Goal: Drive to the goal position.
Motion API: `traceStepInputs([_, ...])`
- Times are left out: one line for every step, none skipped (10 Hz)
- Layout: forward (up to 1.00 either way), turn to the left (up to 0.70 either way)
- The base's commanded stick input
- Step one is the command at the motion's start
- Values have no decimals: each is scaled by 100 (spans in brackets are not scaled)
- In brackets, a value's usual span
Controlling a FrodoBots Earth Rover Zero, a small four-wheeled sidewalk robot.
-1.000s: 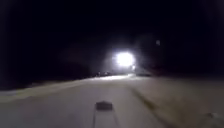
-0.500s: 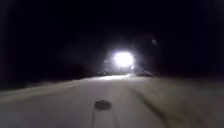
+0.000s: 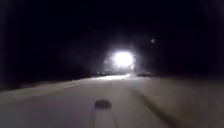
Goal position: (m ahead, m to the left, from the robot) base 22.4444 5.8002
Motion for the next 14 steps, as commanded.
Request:
traceStepInputs([85, 0])
traceStepInputs([85, 0])
traceStepInputs([85, 0])
traceStepInputs([85, 0])
traceStepInputs([85, 0])
traceStepInputs([85, 0])
traceStepInputs([85, 0])
traceStepInputs([85, 0])
traceStepInputs([85, 0])
traceStepInputs([85, 0])
traceStepInputs([85, 0])
traceStepInputs([85, 0])
traceStepInputs([85, 0])
traceStepInputs([85, 0])
